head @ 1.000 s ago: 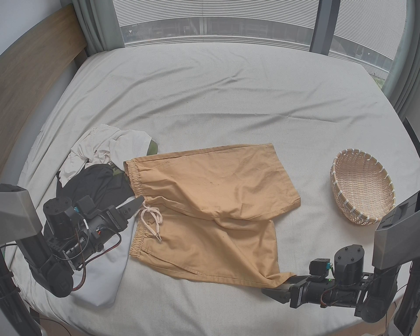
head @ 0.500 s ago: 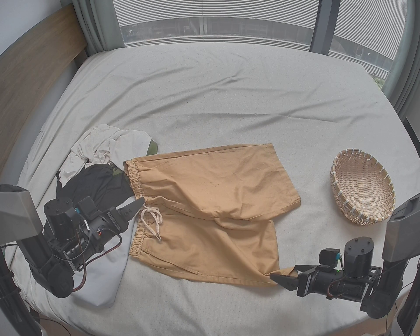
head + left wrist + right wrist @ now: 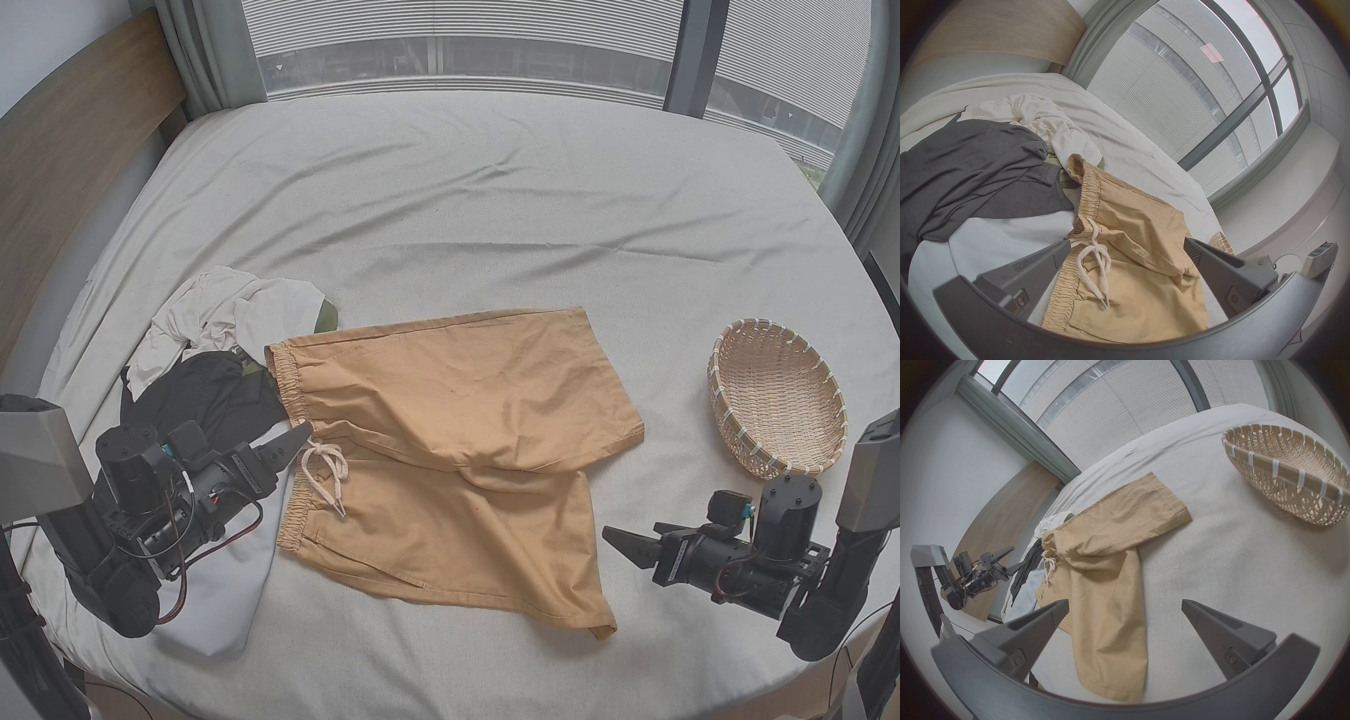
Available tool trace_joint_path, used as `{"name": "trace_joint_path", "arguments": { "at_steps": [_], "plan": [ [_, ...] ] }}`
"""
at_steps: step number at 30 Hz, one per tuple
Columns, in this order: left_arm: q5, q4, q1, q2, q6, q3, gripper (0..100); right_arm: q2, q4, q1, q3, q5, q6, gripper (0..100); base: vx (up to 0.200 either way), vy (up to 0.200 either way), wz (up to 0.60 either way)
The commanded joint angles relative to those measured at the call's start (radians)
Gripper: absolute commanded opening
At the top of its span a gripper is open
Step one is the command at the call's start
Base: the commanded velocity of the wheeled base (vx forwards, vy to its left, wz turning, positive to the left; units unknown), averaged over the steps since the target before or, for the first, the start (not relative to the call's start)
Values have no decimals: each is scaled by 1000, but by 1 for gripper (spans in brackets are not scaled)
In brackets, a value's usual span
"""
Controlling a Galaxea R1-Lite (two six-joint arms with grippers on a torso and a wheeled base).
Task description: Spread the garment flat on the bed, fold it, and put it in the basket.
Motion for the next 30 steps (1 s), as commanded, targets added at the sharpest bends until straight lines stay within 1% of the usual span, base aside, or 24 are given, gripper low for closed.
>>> {"name": "trace_joint_path", "arguments": {
  "at_steps": [1,6,12,13,14,17,20,24,27,30],
  "plan": [
    [0,-1,-5,-1,-1,-1,100,161,-2,9,-117,9,3,100,0,0,0],
    [0,-1,-5,-4,-1,2,100,193,0,14,-199,12,-2,100,0,0,0],
    [0,-1,-22,-4,-1,5,100,224,0,17,-223,16,-2,100,0,0,0],
    [0,-1,-25,-5,-1,5,100,235,0,31,-225,18,-2,100,0,0,0],
    [0,-1,-30,-5,-1,5,100,236,-2,37,-225,18,-2,0,0,0,0],
    [0,-1,-33,-8,0,6,100,235,-2,54,-233,23,1,0,0,0,0],
    [0,-1,-35,-8,0,14,100,235,-2,64,-236,41,3,0,0,0,0],
    [0,-2,-31,-10,0,26,100,221,-2,60,-217,43,6,0,0,0,0],
    [0,-2,-30,-8,-1,25,100,133,-2,52,-165,38,3,0,0,0,0],
    [0,-2,-33,-10,0,23,100,86,-2,47,-127,32,0,0,0,0,0]
  ]
}}
